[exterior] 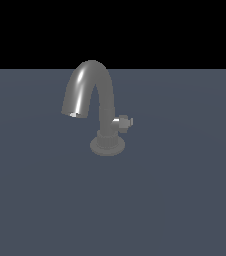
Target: Turn on the faucet by rotating a designated handle.
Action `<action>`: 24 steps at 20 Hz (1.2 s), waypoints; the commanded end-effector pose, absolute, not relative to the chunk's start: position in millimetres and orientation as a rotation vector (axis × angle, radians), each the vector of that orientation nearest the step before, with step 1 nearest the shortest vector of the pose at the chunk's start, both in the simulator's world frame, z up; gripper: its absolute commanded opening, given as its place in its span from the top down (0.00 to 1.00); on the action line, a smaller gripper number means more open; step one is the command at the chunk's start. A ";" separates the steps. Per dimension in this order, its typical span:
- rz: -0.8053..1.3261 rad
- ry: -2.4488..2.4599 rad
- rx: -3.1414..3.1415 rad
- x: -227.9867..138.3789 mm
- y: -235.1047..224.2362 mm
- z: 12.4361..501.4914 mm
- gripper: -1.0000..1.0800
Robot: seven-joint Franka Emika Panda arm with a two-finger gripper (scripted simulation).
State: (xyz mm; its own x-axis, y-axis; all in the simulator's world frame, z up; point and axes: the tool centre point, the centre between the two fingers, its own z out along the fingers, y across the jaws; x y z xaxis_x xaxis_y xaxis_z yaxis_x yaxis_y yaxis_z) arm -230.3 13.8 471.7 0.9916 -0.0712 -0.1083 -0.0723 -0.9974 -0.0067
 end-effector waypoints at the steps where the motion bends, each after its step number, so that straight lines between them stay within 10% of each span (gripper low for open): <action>1: 0.214 0.158 -3.103 -221.9 15.6 470.7 1.00; 24: 0.768 0.730 -2.685 -108.0 16.2 437.1 1.00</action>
State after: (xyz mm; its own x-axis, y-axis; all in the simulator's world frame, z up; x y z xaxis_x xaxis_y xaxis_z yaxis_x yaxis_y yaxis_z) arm -115.9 17.5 441.0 0.7628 -0.3815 -0.5221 -0.5006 -0.8595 -0.1035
